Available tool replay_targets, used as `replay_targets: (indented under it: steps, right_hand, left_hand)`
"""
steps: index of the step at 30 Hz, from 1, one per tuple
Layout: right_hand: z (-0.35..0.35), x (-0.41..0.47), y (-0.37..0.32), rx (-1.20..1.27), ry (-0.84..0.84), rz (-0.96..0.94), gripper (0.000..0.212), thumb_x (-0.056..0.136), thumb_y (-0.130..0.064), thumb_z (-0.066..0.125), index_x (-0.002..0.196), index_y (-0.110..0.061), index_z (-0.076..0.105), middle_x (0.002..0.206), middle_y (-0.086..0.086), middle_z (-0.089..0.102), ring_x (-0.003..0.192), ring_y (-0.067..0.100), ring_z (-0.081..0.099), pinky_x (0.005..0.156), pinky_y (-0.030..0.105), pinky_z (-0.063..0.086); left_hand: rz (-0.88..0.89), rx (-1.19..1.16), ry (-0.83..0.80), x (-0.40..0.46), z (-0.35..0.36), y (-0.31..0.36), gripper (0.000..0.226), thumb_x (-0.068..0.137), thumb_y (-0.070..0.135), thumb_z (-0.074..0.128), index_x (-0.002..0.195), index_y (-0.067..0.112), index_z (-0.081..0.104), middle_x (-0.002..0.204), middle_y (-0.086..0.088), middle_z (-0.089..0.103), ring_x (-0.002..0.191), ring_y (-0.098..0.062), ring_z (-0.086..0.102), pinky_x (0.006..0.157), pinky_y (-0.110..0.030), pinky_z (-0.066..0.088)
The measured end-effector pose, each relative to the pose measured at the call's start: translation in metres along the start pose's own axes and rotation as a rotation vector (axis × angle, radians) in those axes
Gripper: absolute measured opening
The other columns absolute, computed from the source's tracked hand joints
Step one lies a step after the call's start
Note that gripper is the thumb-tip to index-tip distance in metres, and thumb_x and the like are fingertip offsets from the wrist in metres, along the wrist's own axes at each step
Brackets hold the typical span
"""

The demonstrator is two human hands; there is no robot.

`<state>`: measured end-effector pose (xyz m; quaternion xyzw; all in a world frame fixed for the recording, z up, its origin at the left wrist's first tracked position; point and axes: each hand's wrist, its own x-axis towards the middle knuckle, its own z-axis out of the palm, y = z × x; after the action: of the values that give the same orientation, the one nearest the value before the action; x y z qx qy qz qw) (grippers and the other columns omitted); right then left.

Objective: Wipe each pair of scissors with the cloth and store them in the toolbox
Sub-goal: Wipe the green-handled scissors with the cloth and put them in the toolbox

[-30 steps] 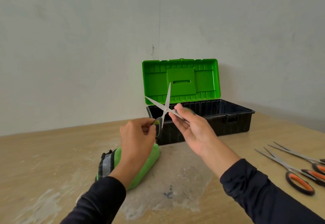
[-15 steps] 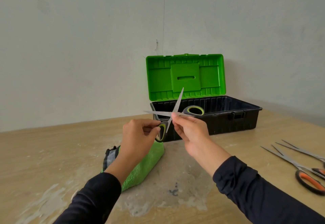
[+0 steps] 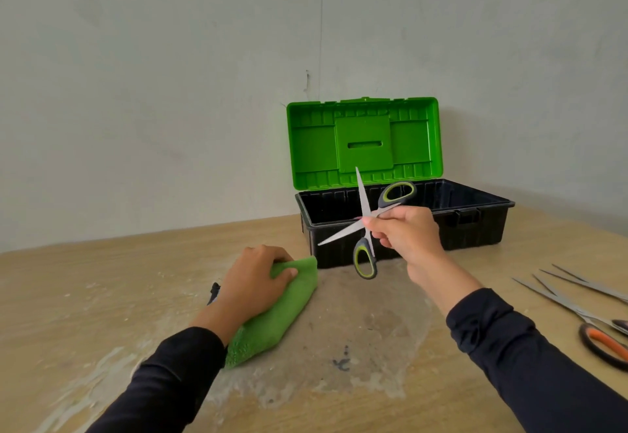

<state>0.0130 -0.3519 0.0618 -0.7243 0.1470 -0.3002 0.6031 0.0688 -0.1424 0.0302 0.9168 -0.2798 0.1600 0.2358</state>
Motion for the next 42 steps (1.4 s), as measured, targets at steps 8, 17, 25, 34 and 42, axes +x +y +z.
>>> replay_targets:
  steps: [8,17,25,34,42]
  right_hand:
    - [0.005,-0.005,-0.002,-0.07,-0.161,-0.127,0.008,0.074,-0.014,0.076,0.075,-0.019,0.07,0.074,0.0,0.071,0.075,0.013,0.067,0.065,0.022,0.052]
    - [0.015,-0.017,-0.012,0.071,-0.393,-0.189,0.006,0.075,-0.006,0.074,0.079,-0.008,0.07,0.069,0.005,0.068,0.062,0.008,0.062,0.06,0.018,0.051]
    - [0.022,-0.024,-0.008,0.071,-0.358,-0.217,0.012,0.071,-0.004,0.077,0.07,-0.007,0.066,0.066,0.009,0.066,0.058,0.011,0.061,0.056,0.018,0.051]
    - [0.016,-0.021,-0.015,0.121,-0.38,-0.168,0.017,0.071,-0.001,0.076,0.063,-0.01,0.063,0.059,0.003,0.064,0.052,0.011,0.057,0.056,0.021,0.049]
    - [0.021,-0.021,-0.011,0.158,-0.424,-0.203,0.007,0.079,-0.004,0.069,0.079,-0.009,0.064,0.074,0.008,0.064,0.069,0.016,0.062,0.068,0.028,0.055]
  left_hand:
    - [0.026,-0.533,0.09,0.003,-0.024,0.004,0.013,0.085,0.022,0.063,0.091,0.029,0.071,0.088,0.011,0.072,0.086,-0.01,0.066,0.083,-0.036,0.053]
    - [0.043,-0.547,0.232,0.007,-0.017,0.017,0.017,0.083,0.017,0.065,0.097,0.027,0.069,0.094,0.008,0.068,0.089,-0.012,0.063,0.085,-0.035,0.051]
    - [0.12,-0.54,0.197,0.001,-0.009,0.032,0.015,0.075,0.024,0.073,0.084,0.031,0.064,0.083,0.014,0.067,0.079,0.001,0.063,0.077,-0.014,0.049]
    - [0.222,-0.422,0.102,0.005,-0.014,0.025,0.016,0.083,0.031,0.064,0.09,0.018,0.069,0.081,0.005,0.071,0.077,-0.01,0.065,0.073,-0.035,0.052]
    - [0.209,-0.45,0.107,0.006,-0.016,0.023,0.012,0.086,0.028,0.06,0.089,0.019,0.066,0.082,0.002,0.069,0.078,-0.013,0.064,0.076,-0.039,0.052]
